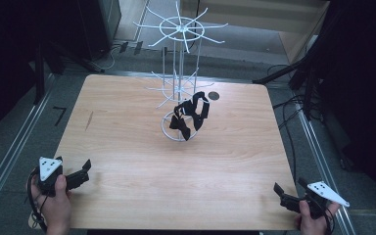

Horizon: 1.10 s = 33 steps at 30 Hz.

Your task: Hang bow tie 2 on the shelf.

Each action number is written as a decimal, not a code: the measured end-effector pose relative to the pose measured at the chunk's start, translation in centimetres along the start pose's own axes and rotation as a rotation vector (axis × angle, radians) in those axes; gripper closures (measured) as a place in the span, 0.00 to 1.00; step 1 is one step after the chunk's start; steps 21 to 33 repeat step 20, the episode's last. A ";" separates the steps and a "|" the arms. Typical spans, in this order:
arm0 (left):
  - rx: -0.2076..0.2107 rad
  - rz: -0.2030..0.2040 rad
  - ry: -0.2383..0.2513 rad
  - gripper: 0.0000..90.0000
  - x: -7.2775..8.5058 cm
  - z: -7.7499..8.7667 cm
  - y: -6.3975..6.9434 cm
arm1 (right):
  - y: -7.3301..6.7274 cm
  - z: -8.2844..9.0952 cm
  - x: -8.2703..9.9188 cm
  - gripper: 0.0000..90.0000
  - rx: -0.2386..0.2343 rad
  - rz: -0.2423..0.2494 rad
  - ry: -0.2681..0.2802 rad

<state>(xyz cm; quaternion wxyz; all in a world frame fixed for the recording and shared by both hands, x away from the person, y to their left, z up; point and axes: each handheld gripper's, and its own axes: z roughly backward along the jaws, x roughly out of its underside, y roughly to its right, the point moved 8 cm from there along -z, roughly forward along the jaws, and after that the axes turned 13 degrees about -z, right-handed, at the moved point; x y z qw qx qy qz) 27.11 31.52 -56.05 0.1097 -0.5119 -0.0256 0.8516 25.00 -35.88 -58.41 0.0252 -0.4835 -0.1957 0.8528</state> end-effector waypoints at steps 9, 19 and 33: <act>0.001 0.011 0.002 0.05 0.0 0.0 -0.1 | -0.1 0.0 0.3 0.00 -0.006 -0.007 0.005; 0.014 0.020 -0.007 0.05 0.1 -0.1 -0.1 | 0.0 0.0 0.3 0.00 -0.003 -0.031 0.018; 0.015 0.022 -0.008 0.05 0.1 -0.1 -0.2 | 0.0 0.0 0.3 0.00 0.001 -0.031 0.019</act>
